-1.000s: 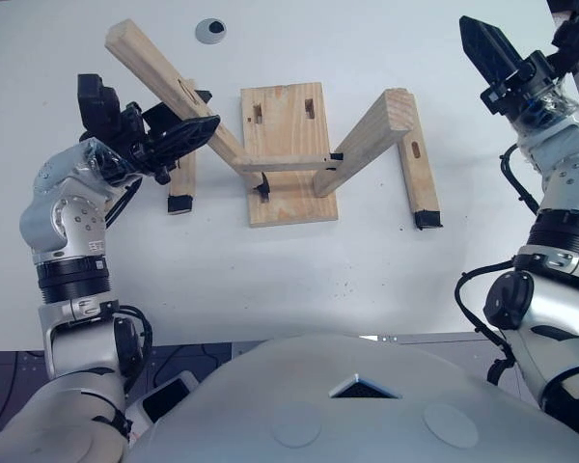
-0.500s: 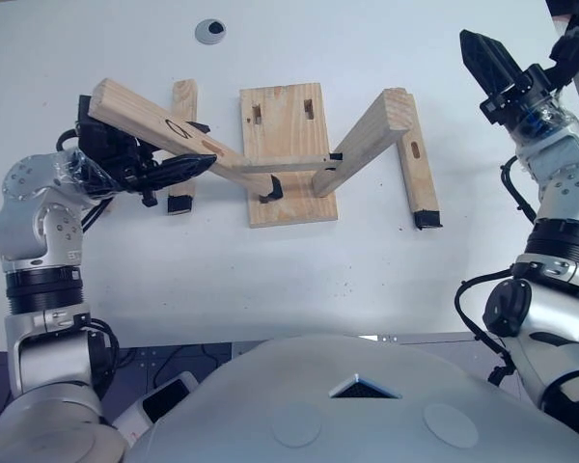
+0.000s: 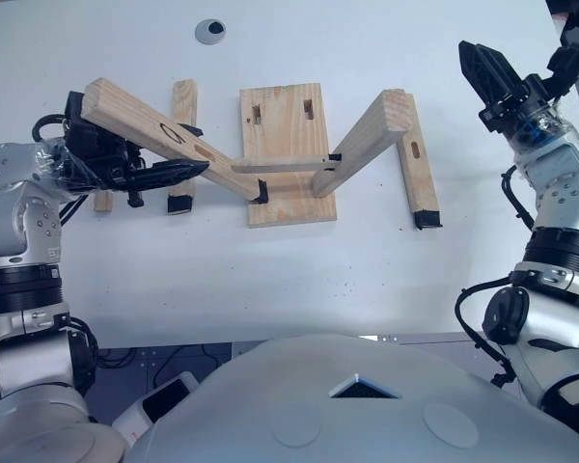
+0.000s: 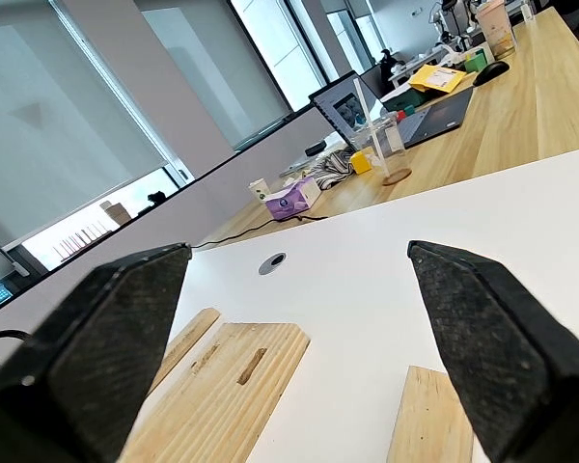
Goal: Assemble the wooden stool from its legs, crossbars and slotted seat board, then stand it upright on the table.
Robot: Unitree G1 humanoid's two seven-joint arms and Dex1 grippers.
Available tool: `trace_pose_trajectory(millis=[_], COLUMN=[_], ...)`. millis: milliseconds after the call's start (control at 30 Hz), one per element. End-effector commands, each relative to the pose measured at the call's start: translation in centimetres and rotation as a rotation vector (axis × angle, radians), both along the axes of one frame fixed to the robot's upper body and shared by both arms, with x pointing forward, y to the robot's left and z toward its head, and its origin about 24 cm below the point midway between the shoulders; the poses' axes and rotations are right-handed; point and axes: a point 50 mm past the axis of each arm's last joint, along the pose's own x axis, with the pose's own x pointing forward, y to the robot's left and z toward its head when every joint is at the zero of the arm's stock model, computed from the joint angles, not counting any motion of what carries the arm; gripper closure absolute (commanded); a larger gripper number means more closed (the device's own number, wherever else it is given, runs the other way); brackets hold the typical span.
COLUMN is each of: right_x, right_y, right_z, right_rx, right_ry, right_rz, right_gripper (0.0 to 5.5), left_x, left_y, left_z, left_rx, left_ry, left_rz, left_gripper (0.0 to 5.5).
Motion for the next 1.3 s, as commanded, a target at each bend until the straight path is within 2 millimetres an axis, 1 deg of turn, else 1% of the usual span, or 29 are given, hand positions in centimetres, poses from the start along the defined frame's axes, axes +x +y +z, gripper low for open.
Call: trace_pose_trajectory(millis=[33,200,500,667,900,1167,1267,1300], right_x=[-0.1,0.1,-0.1,-0.3,-0.3,-0.4,-0.6,-0.6], right_y=[0.3,0.8,1.0,0.5,0.4,0.6,0.7,0.7], right_z=[-0.3,-0.5,-1.2,-2.0,-2.1,-2.5,-2.7,-2.8], right_rx=[-0.017,-0.032,-0.038,-0.039,-0.045,-0.050,-0.052,-0.053], right_ry=[0.003,0.010,0.020,0.043,0.045,0.050,0.054,0.055], right_rz=[-0.008,0.003,-0.008,-0.033,-0.042,-0.049,-0.049,-0.049], right_gripper=[1.36,1.36,1.36,1.36,1.36,1.36,1.36,1.36], left_x=[-0.1,0.0,1.3,1.6,2.0,2.4,1.8,1.4], left_y=[0.1,-0.8,-2.0,-2.9,-3.7,-4.0,-3.9,-3.7], left_z=[-0.1,-0.4,1.3,1.6,1.7,1.0,-0.5,-1.4], left_rx=[0.089,0.182,0.292,0.306,0.348,0.518,0.628,0.665], left_ry=[-0.010,-0.053,-0.137,-0.147,-0.163,-0.136,-0.040,0.011], left_rz=[-0.028,-0.053,-0.124,-0.180,-0.215,-0.267,-0.327,-0.348], left_gripper=[3.49,3.49,3.49,3.49,3.49,3.49,3.49,3.49])
